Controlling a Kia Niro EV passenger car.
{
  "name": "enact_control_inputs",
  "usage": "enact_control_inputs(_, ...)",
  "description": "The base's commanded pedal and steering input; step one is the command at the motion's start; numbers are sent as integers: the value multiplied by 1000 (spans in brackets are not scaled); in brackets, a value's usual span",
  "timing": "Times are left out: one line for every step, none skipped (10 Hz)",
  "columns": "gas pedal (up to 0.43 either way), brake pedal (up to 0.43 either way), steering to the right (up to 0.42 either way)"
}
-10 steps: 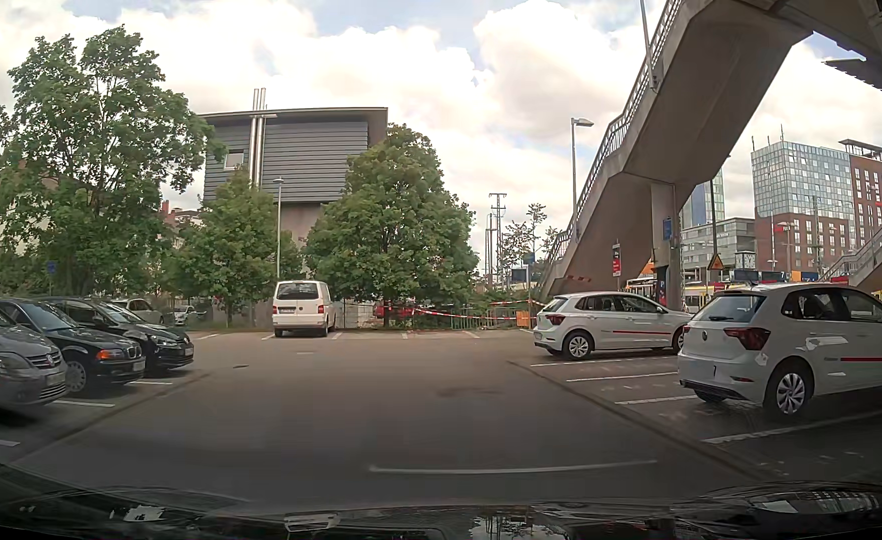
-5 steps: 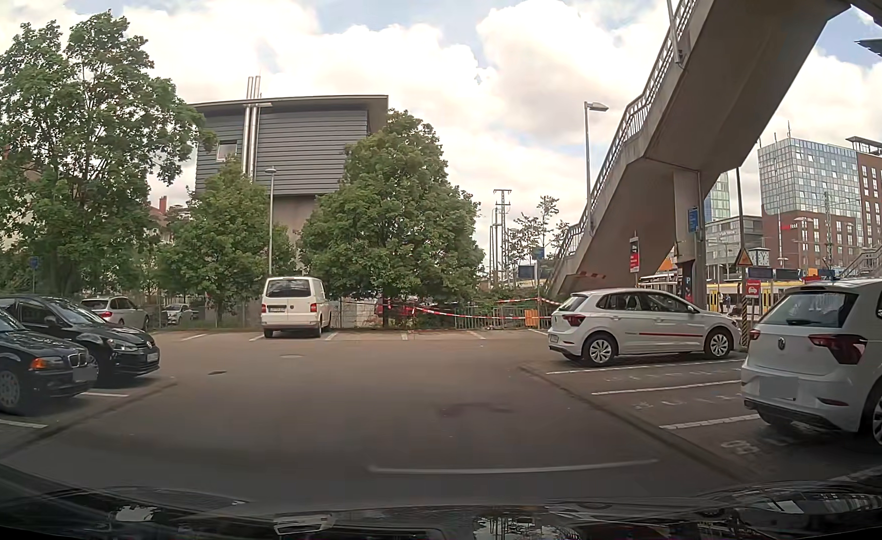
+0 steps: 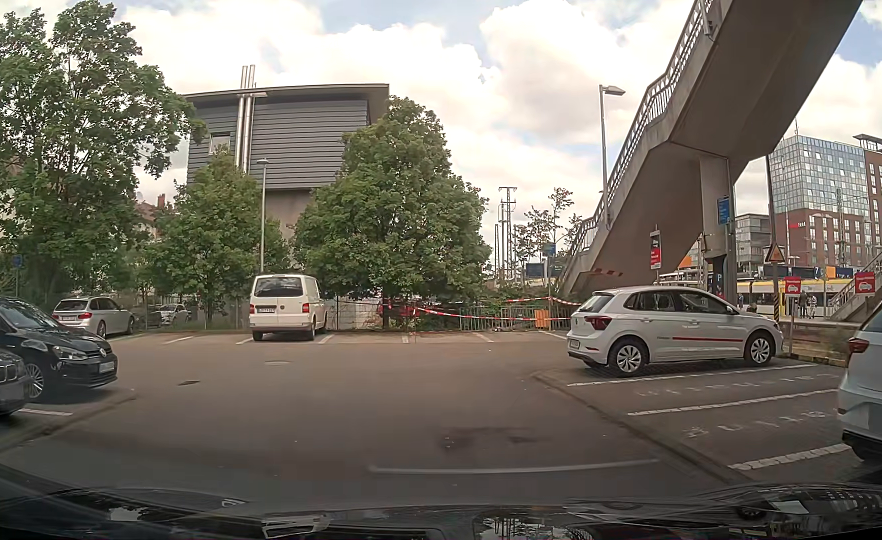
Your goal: Follow the waypoints while adhering to traffic rules and regulations
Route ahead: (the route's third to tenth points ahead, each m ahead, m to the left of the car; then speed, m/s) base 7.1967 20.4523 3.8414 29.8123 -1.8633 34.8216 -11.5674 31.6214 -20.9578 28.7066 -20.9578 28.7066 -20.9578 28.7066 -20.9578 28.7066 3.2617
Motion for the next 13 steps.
enact_control_inputs(0,0,-22)
enact_control_inputs(0,12,-20)
enact_control_inputs(0,49,-19)
enact_control_inputs(0,73,-21)
enact_control_inputs(0,91,-22)
enact_control_inputs(0,110,-25)
enact_control_inputs(0,122,-29)
enact_control_inputs(0,128,-35)
enact_control_inputs(0,128,-40)
enact_control_inputs(0,134,-45)
enact_control_inputs(0,128,-50)
enact_control_inputs(0,122,-56)
enact_control_inputs(0,110,-64)
